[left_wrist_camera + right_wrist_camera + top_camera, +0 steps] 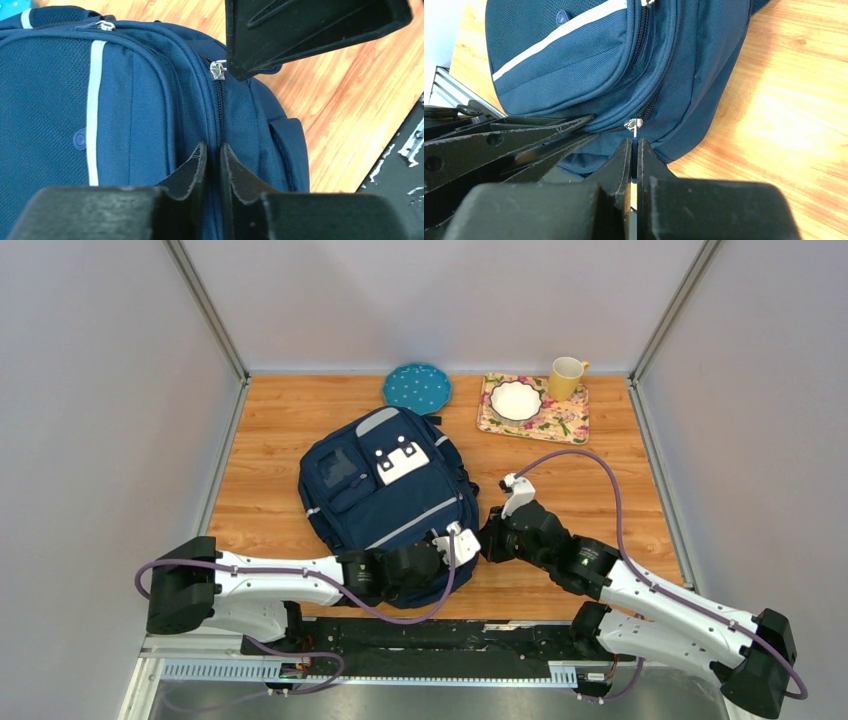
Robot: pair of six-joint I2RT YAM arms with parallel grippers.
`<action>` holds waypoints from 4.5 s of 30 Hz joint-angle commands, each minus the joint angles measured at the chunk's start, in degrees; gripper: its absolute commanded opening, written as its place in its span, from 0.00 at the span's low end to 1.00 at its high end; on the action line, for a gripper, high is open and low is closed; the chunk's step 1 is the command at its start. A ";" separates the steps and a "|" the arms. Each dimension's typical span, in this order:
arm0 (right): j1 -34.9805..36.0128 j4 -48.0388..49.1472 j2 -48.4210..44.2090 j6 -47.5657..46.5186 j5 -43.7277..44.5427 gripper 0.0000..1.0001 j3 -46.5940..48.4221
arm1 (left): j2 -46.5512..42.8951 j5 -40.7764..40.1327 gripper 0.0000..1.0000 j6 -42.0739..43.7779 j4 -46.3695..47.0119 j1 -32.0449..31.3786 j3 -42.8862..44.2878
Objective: Pack the student bag
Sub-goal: Zip the student bag at the center of the board, then adjust the student bag at the center of the board.
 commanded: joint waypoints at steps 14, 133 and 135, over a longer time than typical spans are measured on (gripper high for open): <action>-0.36 1.96 2.94 -3.44 2.80 0.00 2.81 | -17.65 3.82 0.00 -11.78 -8.08 0.08 -12.69; -8.10 6.44 36.53 -14.33 -24.81 0.48 26.29 | -54.05 -14.11 0.77 -38.94 -41.31 0.08 -9.45; -8.62 6.44 35.82 -17.58 -22.87 0.49 25.66 | -54.23 -12.88 0.77 -38.07 -40.52 0.08 -9.80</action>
